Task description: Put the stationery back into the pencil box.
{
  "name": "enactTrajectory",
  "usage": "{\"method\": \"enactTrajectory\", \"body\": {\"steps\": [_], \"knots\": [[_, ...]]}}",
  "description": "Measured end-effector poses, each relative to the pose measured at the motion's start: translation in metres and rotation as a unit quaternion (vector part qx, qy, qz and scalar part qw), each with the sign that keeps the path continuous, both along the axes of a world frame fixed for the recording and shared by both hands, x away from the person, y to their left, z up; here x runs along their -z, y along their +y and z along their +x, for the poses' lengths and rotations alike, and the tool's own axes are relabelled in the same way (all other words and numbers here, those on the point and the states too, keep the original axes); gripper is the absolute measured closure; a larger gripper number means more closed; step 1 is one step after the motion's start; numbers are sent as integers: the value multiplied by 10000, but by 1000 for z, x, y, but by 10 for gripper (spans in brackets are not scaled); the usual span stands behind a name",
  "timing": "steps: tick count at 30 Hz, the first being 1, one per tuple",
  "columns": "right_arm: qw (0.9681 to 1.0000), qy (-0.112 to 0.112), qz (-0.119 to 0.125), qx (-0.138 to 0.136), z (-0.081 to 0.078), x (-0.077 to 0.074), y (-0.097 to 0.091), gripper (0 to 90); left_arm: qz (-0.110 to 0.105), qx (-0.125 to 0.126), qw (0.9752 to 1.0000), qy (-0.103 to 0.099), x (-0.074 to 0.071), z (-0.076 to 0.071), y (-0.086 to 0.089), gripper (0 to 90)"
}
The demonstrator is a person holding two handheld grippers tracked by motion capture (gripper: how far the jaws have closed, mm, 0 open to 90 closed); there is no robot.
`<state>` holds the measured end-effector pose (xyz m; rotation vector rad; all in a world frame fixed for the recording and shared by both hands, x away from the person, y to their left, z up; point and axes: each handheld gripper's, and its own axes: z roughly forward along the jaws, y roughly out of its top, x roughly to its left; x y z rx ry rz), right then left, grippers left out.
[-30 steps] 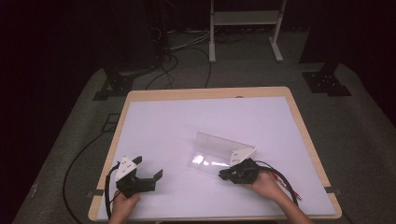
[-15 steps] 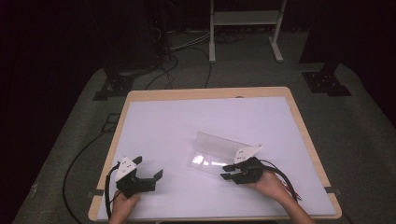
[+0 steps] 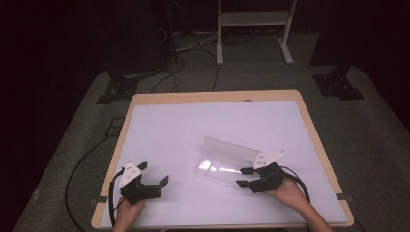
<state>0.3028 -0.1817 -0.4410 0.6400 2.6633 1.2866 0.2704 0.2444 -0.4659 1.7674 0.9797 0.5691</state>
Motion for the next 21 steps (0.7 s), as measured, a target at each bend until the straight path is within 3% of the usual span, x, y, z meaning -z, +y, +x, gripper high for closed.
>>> {"method": "enactTrajectory", "body": {"steps": [21], "knots": [[9984,-120,179,524,-17,-9,-52,471,22,-3,10000,3,0,0,-1,0]]}}
